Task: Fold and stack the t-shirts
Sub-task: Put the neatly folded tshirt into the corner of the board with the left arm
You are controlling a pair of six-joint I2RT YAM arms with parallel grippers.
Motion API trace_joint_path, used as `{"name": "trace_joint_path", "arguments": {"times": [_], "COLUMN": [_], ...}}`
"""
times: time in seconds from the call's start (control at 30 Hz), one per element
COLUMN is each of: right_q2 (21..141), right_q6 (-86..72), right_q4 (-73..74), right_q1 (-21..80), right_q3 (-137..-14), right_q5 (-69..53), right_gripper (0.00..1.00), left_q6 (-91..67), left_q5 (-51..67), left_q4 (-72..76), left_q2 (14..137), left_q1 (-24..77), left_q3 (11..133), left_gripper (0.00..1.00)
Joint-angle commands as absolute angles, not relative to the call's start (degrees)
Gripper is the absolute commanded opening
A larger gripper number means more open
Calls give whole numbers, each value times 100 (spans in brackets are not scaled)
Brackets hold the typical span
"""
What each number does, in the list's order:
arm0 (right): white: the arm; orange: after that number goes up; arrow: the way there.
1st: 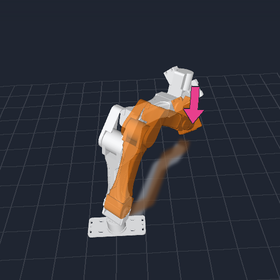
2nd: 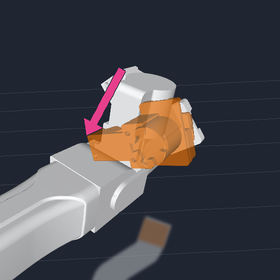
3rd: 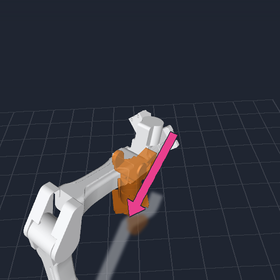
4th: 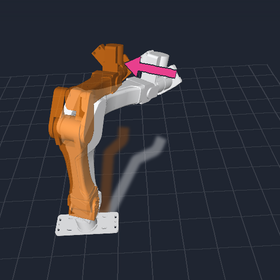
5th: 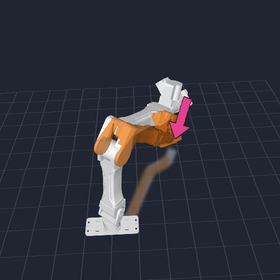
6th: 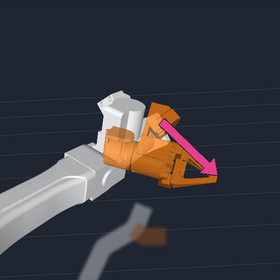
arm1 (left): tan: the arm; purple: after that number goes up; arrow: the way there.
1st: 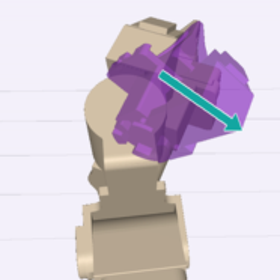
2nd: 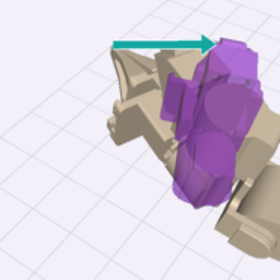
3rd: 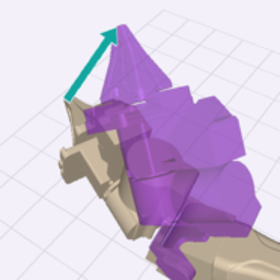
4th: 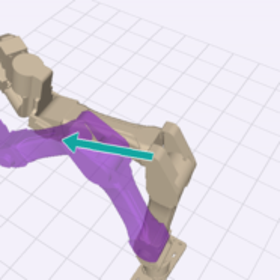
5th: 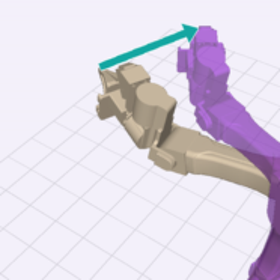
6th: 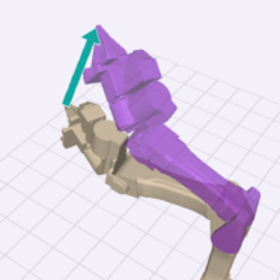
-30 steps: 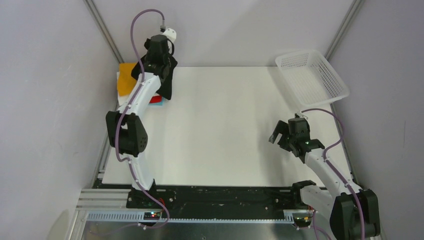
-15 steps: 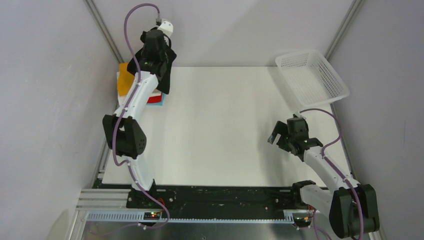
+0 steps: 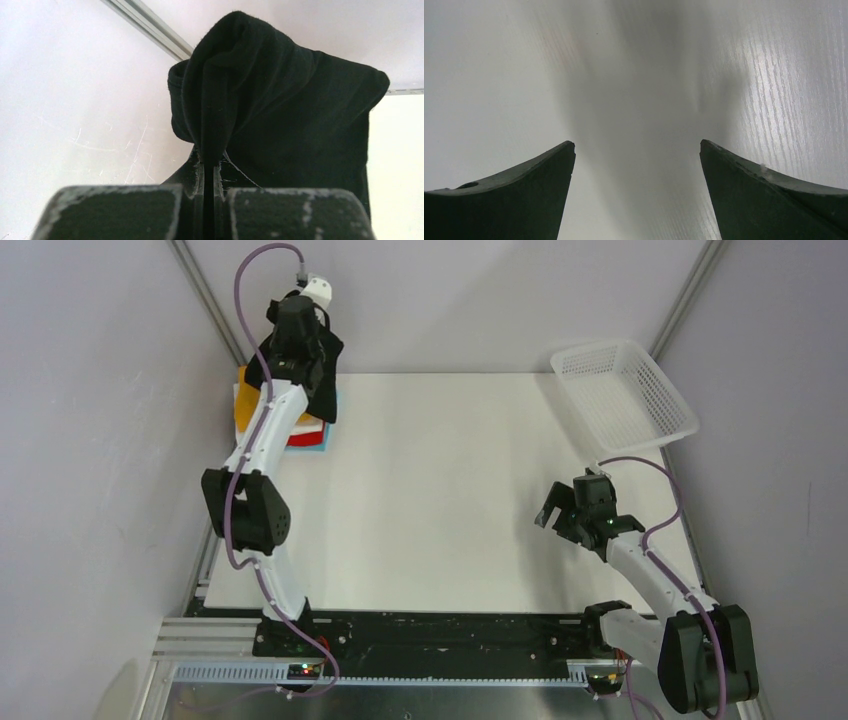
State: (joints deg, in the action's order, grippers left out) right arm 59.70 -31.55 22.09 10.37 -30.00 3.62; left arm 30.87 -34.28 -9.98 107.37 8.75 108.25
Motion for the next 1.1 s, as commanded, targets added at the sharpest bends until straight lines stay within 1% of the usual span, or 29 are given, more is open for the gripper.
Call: {"name": "trace_joint_path", "arguments": {"times": [0.0,0.3,0.4,0.53,0.67,0.97,1.07], "right_q2": [6000,5834,5709,5558,5469,5748,5889], "right_q6": [-3236,-3401,-3494,-3567,-3598,-3583,-3569], "right_q4": [2043,2090,2155,2265,2403,2511,2528], "right_q1": [1018,1021,1021,1033,1034,1030,1041], "right_q3": [-3006,-3009,-3011,-3012,-3042,-3339,-3422], "right_q5": [387,361,371,496,657,843,884], "right_gripper": [99,99,99,100,99,99,99], "left_q6": [3006,2975,2985,3020,3206,2756,2728], "left_q5": [-3377,-2907,-2897,-2864,-3076,-2737,-2824], "left_q4": [-650,-647,-634,-606,-561,-546,-547], "left_q2": [10830,11435,11667,12082,12409,12543,12669], "left_q1": [594,108,25,-323,-489,-869,-949], "left_q3": [10976,11027,11246,11552,11814,11611,11602], "left_gripper": [0,0,0,0,0,0,0]}}
